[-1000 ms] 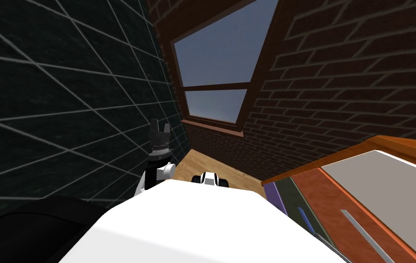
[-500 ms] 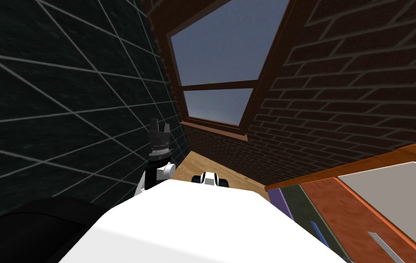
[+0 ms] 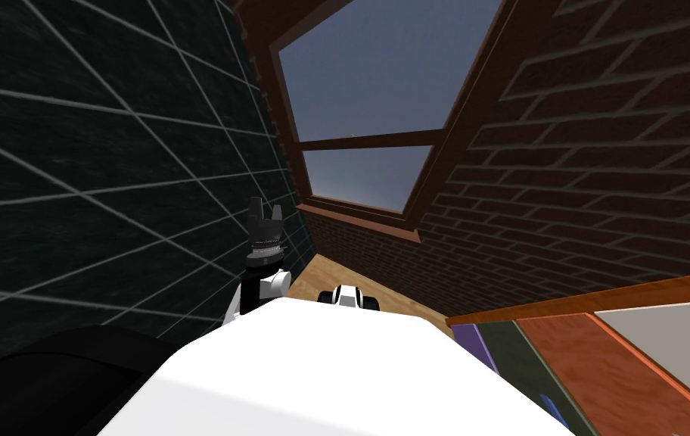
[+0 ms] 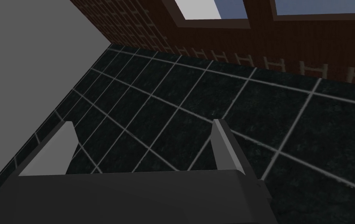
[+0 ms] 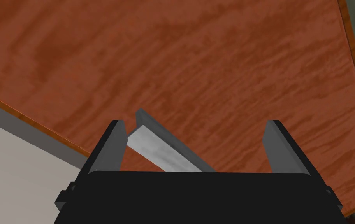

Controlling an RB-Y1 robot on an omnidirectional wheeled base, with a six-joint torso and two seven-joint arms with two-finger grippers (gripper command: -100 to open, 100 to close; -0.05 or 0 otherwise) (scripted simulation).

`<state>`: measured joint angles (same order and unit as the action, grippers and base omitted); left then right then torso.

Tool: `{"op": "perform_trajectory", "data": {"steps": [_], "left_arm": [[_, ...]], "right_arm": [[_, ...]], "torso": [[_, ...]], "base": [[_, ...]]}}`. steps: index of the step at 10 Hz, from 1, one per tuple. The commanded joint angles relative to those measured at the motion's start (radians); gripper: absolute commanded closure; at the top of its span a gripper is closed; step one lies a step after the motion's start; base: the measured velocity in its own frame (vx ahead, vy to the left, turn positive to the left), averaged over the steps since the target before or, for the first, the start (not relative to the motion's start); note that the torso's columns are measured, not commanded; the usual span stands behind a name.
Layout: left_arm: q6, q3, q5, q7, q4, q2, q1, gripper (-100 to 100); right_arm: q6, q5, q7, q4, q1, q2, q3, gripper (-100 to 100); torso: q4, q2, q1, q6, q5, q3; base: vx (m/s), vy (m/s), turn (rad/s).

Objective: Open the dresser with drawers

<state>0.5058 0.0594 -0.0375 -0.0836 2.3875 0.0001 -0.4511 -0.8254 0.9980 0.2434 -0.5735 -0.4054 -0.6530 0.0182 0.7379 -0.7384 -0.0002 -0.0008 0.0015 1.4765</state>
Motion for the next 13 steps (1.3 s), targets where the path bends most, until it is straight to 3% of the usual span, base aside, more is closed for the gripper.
{"op": "perform_trajectory", "data": {"steps": [1, 2, 5, 6, 8, 13], "left_arm": [[0.000, 0.000, 0.000, 0.000, 0.000, 0.000, 0.000, 0], [0.000, 0.000, 0.000, 0.000, 0.000, 0.000, 0.000, 0], [0.000, 0.000, 0.000, 0.000, 0.000, 0.000, 0.000, 0], [0.000, 0.000, 0.000, 0.000, 0.000, 0.000, 0.000, 0], [0.000, 0.000, 0.000, 0.000, 0.000, 0.000, 0.000, 0], [0.000, 0.000, 0.000, 0.000, 0.000, 0.000, 0.000, 0]], "right_arm": [[-0.034, -0.002, -0.019, -0.008, -0.012, -0.009, 0.009, -100], [-0.052, 0.008, -0.014, 0.017, -0.009, -0.019, 0.009, -100], [-0.043, 0.003, -0.020, 0.012, -0.002, -0.016, 0.010, -100], [-0.042, 0.003, -0.020, 0.013, -0.002, -0.017, 0.010, 100], [-0.037, -0.002, -0.024, 0.013, -0.005, -0.026, 0.013, 100], [-0.030, -0.007, -0.028, 0.020, -0.007, -0.032, 0.016, 100]], "torso": [[0.000, -0.001, 0.001, -0.001, 0.001, 0.000], [0.001, -0.002, 0.000, 0.000, -0.001, -0.002], [0.001, -0.003, -0.006, 0.001, -0.003, -0.003], [0.001, -0.002, -0.002, 0.001, -0.003, -0.002], [0.002, 0.004, 0.000, -0.002, -0.008, -0.002], [0.001, -0.002, -0.007, -0.001, -0.002, -0.002]], "base": [[0.053, 0.011, 0.017], [0.066, 0.014, 0.012], [-0.005, -0.057, 0.000], [-0.004, -0.013, -0.007], [0.049, 0.129, -0.007], [0.055, 0.167, 0.002]]}}
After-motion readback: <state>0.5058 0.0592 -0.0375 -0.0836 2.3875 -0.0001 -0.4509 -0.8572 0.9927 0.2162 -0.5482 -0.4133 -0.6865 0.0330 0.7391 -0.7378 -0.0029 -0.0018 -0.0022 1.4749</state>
